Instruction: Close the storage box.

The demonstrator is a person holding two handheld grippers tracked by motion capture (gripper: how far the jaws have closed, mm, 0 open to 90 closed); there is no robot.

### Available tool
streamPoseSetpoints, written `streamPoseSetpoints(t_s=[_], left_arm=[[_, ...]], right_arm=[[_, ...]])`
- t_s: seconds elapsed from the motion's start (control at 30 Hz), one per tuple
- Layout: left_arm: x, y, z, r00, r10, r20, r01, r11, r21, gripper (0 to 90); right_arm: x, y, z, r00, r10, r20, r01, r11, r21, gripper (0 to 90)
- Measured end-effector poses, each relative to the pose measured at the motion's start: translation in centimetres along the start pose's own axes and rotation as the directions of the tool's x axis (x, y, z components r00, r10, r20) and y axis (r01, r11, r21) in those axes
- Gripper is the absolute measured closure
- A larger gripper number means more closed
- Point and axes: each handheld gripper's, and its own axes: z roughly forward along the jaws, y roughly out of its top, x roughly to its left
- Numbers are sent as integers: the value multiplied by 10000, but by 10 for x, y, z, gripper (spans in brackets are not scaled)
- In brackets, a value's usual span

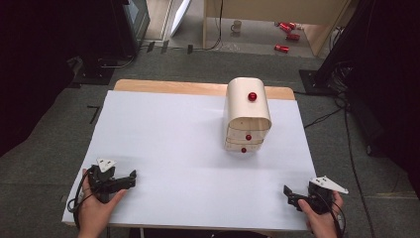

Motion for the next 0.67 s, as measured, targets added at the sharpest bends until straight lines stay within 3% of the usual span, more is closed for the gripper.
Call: streamPoseSetpoints(t_s=[0.2,0.3,0.67], left_arm=[[0,0,0,10000,4,6,-4,10000,-7,0],[0,0,0,10000,-18,9,18,10000,-11,0],[0,0,0,10000,5,4,-5,10000,-2,0]], right_arm=[[8,-4,6,9919,-1116,607,1094,9933,374,0],[10,-6,6,9922,-1008,735,999,9949,155,0],[10,-7,6,9923,-981,750,974,9952,132,0]])
